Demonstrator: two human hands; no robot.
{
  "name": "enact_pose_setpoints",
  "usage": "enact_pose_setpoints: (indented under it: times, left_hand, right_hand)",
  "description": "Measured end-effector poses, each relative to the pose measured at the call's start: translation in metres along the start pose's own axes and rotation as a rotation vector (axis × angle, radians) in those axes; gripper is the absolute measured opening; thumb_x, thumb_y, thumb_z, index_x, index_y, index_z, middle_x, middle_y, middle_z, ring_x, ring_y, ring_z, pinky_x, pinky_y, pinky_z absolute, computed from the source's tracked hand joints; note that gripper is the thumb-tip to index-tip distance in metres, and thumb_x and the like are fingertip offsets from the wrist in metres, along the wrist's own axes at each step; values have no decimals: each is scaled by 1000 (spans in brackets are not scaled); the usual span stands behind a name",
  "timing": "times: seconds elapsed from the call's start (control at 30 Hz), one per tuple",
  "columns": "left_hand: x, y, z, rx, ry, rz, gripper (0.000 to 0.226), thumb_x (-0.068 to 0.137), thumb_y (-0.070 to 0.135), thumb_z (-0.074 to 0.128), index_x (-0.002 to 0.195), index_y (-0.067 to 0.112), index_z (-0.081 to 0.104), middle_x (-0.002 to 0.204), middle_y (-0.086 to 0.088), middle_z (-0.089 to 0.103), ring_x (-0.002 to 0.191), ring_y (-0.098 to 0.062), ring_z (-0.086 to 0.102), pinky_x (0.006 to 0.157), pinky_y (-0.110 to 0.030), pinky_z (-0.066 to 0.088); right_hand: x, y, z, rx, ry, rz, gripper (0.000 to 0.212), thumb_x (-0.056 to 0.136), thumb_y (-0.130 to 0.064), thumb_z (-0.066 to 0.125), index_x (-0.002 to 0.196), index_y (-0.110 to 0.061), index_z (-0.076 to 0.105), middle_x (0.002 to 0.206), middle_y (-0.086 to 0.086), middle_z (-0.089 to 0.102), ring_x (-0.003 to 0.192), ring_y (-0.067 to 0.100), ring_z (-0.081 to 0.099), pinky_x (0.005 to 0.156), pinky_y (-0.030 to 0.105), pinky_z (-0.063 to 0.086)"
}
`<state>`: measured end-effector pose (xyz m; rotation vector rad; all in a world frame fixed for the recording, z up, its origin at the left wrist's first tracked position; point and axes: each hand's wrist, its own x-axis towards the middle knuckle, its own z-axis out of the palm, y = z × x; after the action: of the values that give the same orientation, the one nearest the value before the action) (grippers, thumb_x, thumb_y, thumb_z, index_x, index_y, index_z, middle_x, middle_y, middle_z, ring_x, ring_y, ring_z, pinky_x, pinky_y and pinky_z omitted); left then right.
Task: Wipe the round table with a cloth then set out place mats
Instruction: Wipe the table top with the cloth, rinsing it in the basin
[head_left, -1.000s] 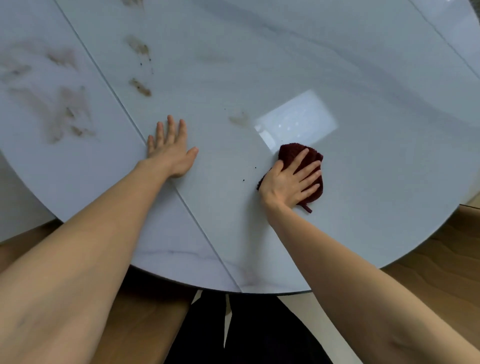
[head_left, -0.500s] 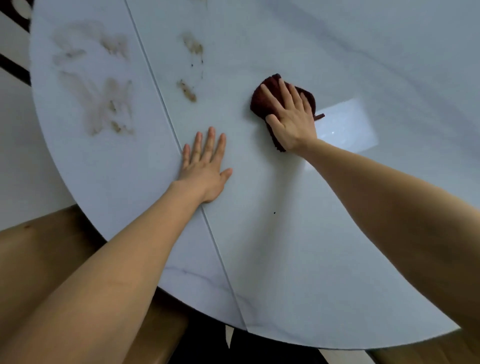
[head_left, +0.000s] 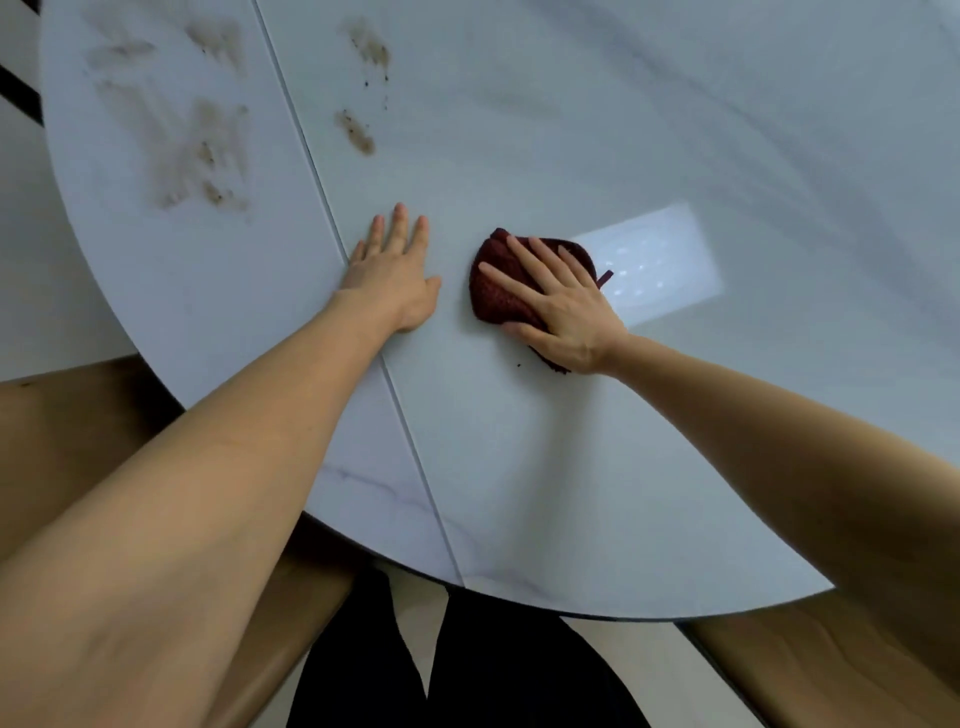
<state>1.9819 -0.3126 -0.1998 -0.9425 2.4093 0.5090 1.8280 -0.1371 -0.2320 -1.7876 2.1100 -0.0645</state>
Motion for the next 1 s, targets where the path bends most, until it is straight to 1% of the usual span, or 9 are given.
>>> enact_pose_setpoints:
  times: [0.17, 0.3, 0.43, 0.5, 0.63, 0.7, 0.77, 0.87, 1.0]
  left_hand:
    - [-15, -6, 6, 26, -12, 91, 70, 102, 42, 32, 154, 17, -7, 159, -8, -19, 147, -29, -12, 120, -42, 1]
    - [-27, -21, 8, 75, -61, 224, 69, 102, 40, 34, 154, 17, -6, 159, -10, -17, 147, -31, -10, 121, -39, 2]
    - [-41, -45, 14, 128, -91, 328, 67, 102, 39, 32, 154, 17, -5, 159, -10, -16, 148, -30, -9, 121, -38, 1]
    - [-46, -50, 18, 129, -92, 355, 66, 103, 39, 31, 154, 16, -4, 160, -10, -15, 148, -30, -9, 121, -39, 2]
    - [-49, -54, 16, 92, -101, 392, 64, 103, 36, 30, 154, 15, -3, 159, -10, -16, 147, -31, -12, 121, -39, 1]
    - [-47, -57, 15, 85, -111, 415, 63, 104, 34, 30, 154, 15, -4, 159, -10, -17, 147, -31, -13, 121, -40, 0]
    - [-47, -58, 16, 79, -124, 435, 64, 104, 33, 30, 154, 15, -5, 159, -10, -18, 147, -31, -14, 120, -39, -1]
    - [-49, -59, 20, 76, -131, 444, 65, 103, 33, 31, 154, 16, -6, 159, -9, -20, 146, -30, -15, 119, -37, -3]
    - [-47, -60, 19, 66, -117, 443, 64, 104, 33, 29, 153, 17, -9, 158, -8, -21, 146, -28, -17, 118, -35, -6]
  right_hand:
    - [-49, -26, 15, 44, 51, 181, 63, 94, -53, 31, 152, -45, 8, 163, -2, -1, 150, 22, -3, 120, 45, -5]
    - [-79, -59, 31, 116, 94, 421, 62, 95, -52, 31, 151, -45, 7, 163, -4, -3, 150, 20, -6, 120, 45, -7]
    - [-104, -125, 53, 138, 134, 582, 64, 91, -55, 22, 152, -43, 4, 163, -1, -3, 149, 21, -6, 120, 44, -8]
    - [-111, -159, 65, 144, 168, 684, 65, 91, -55, 22, 153, -41, 4, 163, 0, -3, 149, 21, -6, 120, 44, -8]
    - [-73, -211, 76, 247, 306, 1167, 65, 98, -47, 34, 154, -35, 4, 163, 4, -2, 149, 25, -4, 119, 47, -6]
    - [-41, -221, 71, 332, 373, 1426, 65, 99, -47, 33, 154, -32, 1, 163, 7, -4, 149, 27, -4, 118, 51, -6]
    - [-14, -219, 66, 381, 413, 1590, 66, 100, -49, 30, 154, -30, -2, 162, 11, -5, 149, 31, -6, 117, 54, -6]
    - [11, -206, 58, 382, 439, 1652, 66, 100, -51, 27, 154, -29, -3, 162, 12, -6, 148, 31, -7, 117, 55, -6]
    - [46, -173, 42, 368, 463, 1536, 66, 100, -51, 27, 154, -29, -4, 162, 11, -5, 149, 30, -7, 118, 52, -7]
